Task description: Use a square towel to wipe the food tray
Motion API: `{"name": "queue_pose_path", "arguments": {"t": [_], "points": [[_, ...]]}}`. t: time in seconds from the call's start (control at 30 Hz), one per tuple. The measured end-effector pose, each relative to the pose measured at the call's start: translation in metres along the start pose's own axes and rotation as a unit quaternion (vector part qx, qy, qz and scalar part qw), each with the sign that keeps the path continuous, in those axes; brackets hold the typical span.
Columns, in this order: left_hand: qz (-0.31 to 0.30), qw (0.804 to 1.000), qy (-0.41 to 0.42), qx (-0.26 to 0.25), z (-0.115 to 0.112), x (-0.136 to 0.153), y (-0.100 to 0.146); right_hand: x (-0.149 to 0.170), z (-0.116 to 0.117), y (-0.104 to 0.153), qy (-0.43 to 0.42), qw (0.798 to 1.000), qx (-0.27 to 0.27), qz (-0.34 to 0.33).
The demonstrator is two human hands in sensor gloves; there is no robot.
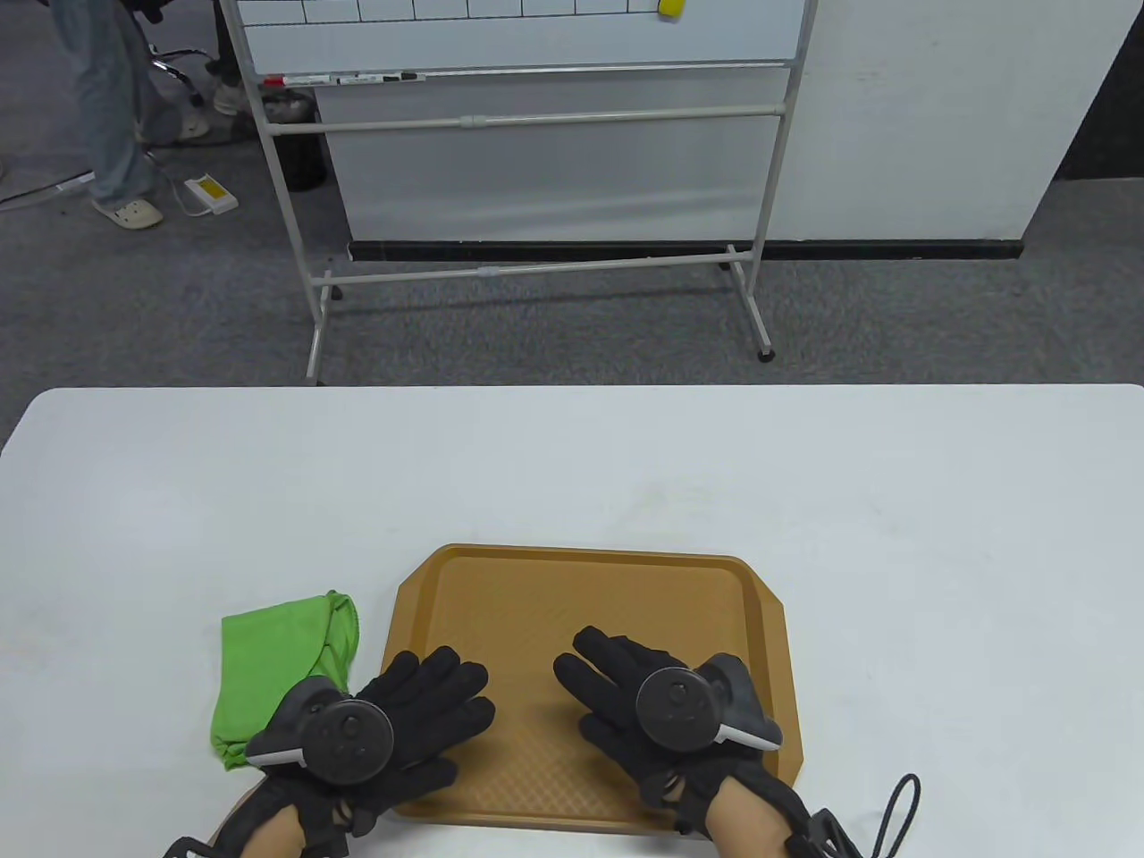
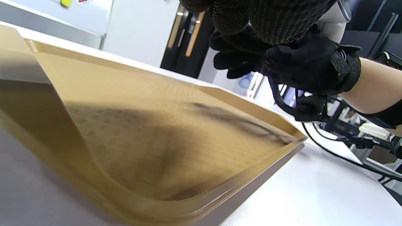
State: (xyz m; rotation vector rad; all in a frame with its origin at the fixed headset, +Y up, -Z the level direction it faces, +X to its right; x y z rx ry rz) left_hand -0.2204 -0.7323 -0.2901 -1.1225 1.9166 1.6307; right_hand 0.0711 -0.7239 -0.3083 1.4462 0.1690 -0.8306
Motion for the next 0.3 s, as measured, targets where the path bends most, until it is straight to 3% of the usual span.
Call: {"name": "queue_pose_path", "arguments": {"t": [0.3], "points": [[0.003, 1.000, 0.000, 0.000, 0.0022, 0.0025, 0.0039, -0.0010, 0.0034, -0.0025, -0.002, 1.000, -0.015, 0.009]]}}
Point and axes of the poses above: the tracker on the back of each hand, its own x axis roughly to the little-finger side, its own y axis roughly from the fingertips to the wrist, z = x × y, the point moved 1 cm from there along -y, roughly from the wrist to the fingertips, and after that the axes turned 1 degree about z, right-handed, at the moved point
